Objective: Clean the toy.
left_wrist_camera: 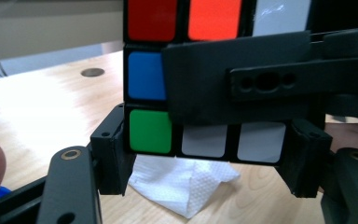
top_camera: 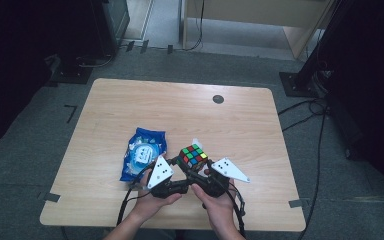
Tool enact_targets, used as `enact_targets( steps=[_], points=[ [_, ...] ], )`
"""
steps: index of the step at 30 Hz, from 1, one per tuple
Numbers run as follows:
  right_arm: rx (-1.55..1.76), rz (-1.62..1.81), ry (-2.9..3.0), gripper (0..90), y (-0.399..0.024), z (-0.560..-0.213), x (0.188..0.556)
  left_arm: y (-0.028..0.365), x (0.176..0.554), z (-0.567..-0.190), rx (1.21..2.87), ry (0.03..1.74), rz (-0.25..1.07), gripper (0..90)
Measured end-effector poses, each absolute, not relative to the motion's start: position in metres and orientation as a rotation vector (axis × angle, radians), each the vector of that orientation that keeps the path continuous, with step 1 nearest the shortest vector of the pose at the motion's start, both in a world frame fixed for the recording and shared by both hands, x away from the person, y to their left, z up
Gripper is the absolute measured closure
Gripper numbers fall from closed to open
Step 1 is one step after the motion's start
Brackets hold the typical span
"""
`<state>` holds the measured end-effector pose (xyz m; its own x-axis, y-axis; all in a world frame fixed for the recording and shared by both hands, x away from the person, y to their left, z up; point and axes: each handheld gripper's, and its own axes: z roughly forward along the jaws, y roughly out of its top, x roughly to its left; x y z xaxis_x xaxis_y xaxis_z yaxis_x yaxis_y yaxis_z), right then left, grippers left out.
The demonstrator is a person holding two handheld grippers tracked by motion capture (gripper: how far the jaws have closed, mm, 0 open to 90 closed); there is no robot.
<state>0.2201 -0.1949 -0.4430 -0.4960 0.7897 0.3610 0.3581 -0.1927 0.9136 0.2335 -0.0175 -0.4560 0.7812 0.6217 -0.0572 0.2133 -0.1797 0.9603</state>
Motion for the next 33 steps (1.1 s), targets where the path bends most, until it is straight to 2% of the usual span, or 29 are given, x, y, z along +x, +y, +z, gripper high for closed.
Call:
enact_targets(
  steps=[15,25,33],
  points=[
    [1.364,1.732,1.758,34.1,-0.1952,-0.4446,0.2213,-0.0155,0.2352,-0.4585,1.772,0.627,0.422,34.1],
    [1.357,1.739,1.773,32.6,-0.1968,-0.4420,0.2217,-0.0105,0.2384,-0.4596,1.761,0.625,0.374,34.2],
    [1.354,1.744,1.759,32.8,-0.2019,-0.4361,0.2219,-0.0124,0.2362,-0.4612,1.787,0.590,0.425,34.2]
  ],
)
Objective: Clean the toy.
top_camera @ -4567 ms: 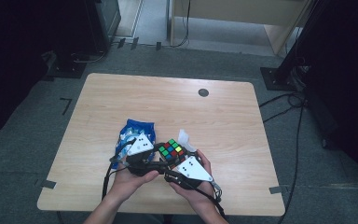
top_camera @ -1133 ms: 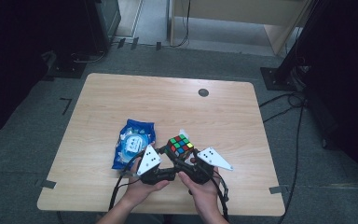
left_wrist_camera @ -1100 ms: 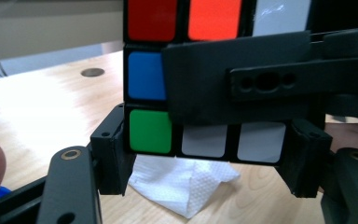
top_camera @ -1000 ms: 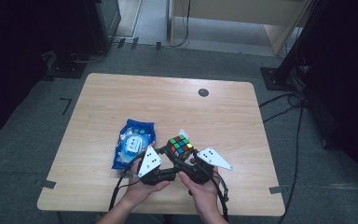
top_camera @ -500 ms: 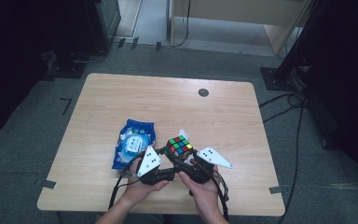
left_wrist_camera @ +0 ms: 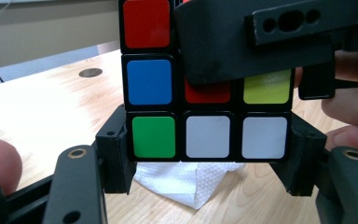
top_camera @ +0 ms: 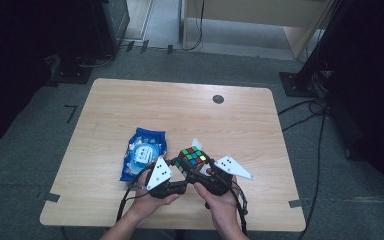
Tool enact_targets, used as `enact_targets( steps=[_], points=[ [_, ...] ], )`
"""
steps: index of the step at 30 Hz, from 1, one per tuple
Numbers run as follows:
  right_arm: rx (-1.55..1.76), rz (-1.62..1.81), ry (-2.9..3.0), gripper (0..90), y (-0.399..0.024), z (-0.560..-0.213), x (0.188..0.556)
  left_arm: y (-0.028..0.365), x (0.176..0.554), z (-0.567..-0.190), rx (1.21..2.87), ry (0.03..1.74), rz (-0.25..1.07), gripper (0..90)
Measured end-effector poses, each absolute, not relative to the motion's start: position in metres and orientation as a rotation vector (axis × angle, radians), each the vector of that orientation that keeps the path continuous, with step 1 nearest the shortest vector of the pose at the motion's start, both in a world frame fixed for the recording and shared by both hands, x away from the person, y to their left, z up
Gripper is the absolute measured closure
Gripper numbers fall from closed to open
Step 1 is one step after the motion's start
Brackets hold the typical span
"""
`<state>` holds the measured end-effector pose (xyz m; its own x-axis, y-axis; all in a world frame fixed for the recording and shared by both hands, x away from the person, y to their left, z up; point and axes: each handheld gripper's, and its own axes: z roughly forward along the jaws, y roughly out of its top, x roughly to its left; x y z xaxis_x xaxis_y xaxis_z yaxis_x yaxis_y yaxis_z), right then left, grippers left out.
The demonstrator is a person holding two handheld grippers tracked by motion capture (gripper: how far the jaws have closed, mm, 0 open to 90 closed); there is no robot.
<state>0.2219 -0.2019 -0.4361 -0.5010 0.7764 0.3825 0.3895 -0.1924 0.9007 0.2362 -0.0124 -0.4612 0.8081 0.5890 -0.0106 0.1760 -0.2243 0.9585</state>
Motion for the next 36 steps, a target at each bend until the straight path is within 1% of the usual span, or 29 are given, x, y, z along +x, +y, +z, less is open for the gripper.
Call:
enact_targets(
  steps=[3,13,18,24,31,36],
  points=[
    [1.367,1.736,1.753,34.3,-0.202,-0.435,0.220,-0.014,0.237,-0.462,1.796,0.590,0.423,34.1],
    [1.357,1.731,1.749,34.5,-0.196,-0.439,0.217,-0.015,0.236,-0.461,1.768,0.629,0.416,32.5],
    [1.366,1.730,1.768,34.5,-0.193,-0.441,0.217,-0.013,0.238,-0.461,1.751,0.641,0.385,32.4],
    [1.339,1.753,1.777,34.0,-0.193,-0.441,0.217,-0.011,0.236,-0.460,1.740,0.629,0.407,33.7],
    [1.276,1.762,1.769,31.4,-0.202,-0.432,0.217,0.002,0.248,-0.465,1.765,0.695,0.401,33.8],
    [1.276,1.757,1.726,32.3,-0.216,-0.424,0.220,0.018,0.257,-0.467,1.755,0.747,0.422,33.8]
  ],
)
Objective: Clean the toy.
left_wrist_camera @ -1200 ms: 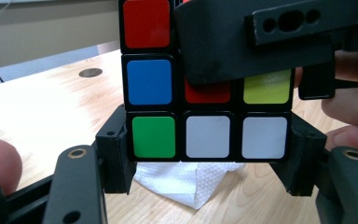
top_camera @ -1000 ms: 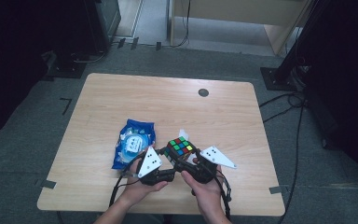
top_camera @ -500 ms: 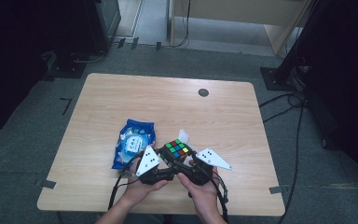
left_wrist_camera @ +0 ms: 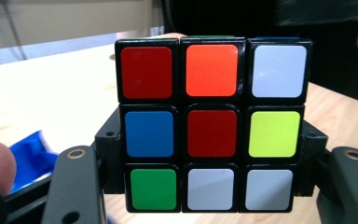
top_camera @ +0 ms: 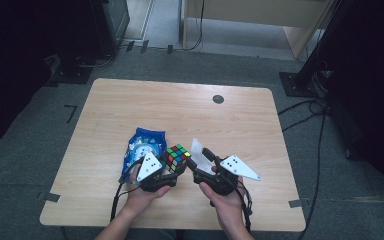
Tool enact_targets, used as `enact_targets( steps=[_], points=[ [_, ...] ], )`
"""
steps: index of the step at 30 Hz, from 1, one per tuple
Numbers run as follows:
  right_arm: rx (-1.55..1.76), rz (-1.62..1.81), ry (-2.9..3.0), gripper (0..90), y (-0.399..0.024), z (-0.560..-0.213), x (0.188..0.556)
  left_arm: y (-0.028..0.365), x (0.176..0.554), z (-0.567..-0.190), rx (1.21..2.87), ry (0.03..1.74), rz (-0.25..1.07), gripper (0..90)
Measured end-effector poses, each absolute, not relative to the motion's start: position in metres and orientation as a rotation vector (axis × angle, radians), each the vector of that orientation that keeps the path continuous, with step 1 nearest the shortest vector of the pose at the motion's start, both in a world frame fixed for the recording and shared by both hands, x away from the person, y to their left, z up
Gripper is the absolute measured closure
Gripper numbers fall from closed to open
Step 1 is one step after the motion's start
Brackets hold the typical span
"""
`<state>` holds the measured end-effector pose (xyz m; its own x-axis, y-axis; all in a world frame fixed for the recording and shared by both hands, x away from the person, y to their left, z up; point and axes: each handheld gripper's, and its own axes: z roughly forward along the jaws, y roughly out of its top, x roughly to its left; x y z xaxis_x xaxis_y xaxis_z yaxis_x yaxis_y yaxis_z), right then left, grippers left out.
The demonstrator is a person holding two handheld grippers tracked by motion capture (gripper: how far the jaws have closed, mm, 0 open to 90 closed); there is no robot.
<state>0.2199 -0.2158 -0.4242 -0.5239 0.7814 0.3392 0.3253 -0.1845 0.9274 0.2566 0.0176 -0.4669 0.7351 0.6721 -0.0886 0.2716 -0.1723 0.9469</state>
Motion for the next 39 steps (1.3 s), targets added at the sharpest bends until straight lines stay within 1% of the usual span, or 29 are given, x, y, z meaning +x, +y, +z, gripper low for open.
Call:
enact_targets(
  steps=[3,7,8,10,14,17,20,25,31,35,39],
  points=[
    [1.286,1.693,1.750,33.4,-0.226,-0.424,0.226,0.029,0.261,-0.466,1.747,0.776,0.423,33.8],
    [1.254,1.520,1.902,37.9,-0.236,-0.438,0.240,0.039,0.265,-0.465,1.729,0.803,0.414,33.8],
    [1.254,1.520,1.902,37.9,-0.236,-0.438,0.240,0.039,0.265,-0.465,1.729,0.803,0.414,33.8],
    [1.222,1.400,1.955,41.3,-0.238,-0.453,0.248,0.042,0.266,-0.465,1.723,0.810,0.410,33.7],
    [1.188,1.276,2.044,47.0,-0.234,-0.485,0.260,0.042,0.266,-0.466,1.725,0.812,0.410,33.8],
    [1.175,1.158,2.092,47.8,-0.231,-0.499,0.264,0.042,0.266,-0.466,1.730,0.814,0.408,33.8],
    [1.197,1.127,2.121,48.0,-0.231,-0.506,0.266,0.042,0.266,-0.466,1.732,0.815,0.406,33.7],
    [1.236,1.042,2.157,66.5,-0.240,-0.514,0.270,0.041,0.265,-0.466,1.741,0.810,0.404,33.7],
    [1.308,1.004,2.198,79.5,-0.241,-0.514,0.270,0.042,0.265,-0.465,1.740,0.808,0.406,33.8],
    [1.334,1.020,2.221,79.4,-0.234,-0.512,0.266,0.044,0.266,-0.465,1.737,0.816,0.411,33.7],
    [1.369,1.109,2.251,72.8,-0.220,-0.511,0.259,0.045,0.266,-0.463,1.736,0.818,0.415,33.7]
  ],
)
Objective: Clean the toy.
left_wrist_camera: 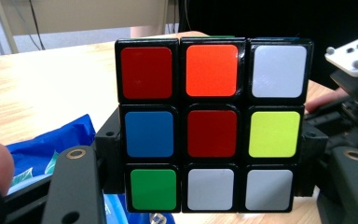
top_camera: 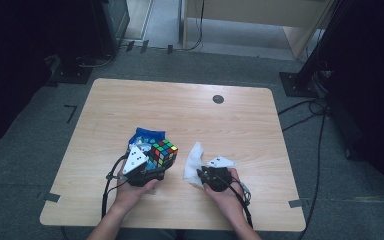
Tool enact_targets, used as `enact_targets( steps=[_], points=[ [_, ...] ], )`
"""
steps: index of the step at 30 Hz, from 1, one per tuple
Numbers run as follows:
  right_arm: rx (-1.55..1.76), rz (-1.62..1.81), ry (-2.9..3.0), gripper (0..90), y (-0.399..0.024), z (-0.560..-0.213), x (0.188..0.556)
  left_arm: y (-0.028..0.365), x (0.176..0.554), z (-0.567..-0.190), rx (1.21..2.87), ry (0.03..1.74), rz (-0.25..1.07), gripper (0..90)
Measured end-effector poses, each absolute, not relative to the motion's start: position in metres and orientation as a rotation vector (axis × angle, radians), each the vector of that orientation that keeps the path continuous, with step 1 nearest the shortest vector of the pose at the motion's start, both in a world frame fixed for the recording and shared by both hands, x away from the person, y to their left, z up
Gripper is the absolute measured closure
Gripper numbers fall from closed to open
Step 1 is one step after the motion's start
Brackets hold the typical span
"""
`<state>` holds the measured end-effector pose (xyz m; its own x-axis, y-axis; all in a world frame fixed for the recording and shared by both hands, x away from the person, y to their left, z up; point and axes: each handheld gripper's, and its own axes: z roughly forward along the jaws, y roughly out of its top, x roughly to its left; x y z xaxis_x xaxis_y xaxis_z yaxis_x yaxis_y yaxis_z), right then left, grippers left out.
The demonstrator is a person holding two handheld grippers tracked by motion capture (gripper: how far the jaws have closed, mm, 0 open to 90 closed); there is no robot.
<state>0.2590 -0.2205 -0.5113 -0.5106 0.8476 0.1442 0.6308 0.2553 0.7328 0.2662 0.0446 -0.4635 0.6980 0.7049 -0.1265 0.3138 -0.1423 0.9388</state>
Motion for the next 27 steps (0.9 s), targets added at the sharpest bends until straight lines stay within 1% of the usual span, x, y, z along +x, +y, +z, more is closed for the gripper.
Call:
enact_targets(
  steps=[6,8,12,14,15,18,21,24,27],
  points=[
    [1.301,1.311,2.313,63.2,-0.206,-0.493,0.251,0.048,0.268,-0.462,1.725,0.824,0.414,33.7],
    [1.209,1.297,2.272,57.6,-0.206,-0.486,0.250,0.049,0.269,-0.462,1.722,0.829,0.414,33.7],
    [0.978,1.243,2.192,40.6,-0.206,-0.484,0.257,0.047,0.268,-0.462,1.730,0.822,0.409,33.7],
    [0.922,1.224,2.186,35.1,-0.206,-0.488,0.265,0.044,0.268,-0.463,1.737,0.815,0.406,33.7],
    [0.934,1.221,2.186,33.9,-0.206,-0.491,0.271,0.043,0.267,-0.463,1.745,0.810,0.406,33.7],
    [0.993,1.250,2.239,31.2,-0.205,-0.503,0.287,0.040,0.266,-0.464,1.755,0.804,0.403,33.7],
    [0.965,1.163,2.329,29.7,-0.198,-0.513,0.294,0.037,0.266,-0.466,1.765,0.793,0.398,33.7],
    [0.934,1.071,2.385,32.7,-0.193,-0.521,0.293,0.038,0.266,-0.466,1.765,0.796,0.392,33.7],
    [0.957,1.100,2.392,42.3,-0.196,-0.521,0.292,0.040,0.266,-0.465,1.759,0.801,0.387,33.7]
  ],
)
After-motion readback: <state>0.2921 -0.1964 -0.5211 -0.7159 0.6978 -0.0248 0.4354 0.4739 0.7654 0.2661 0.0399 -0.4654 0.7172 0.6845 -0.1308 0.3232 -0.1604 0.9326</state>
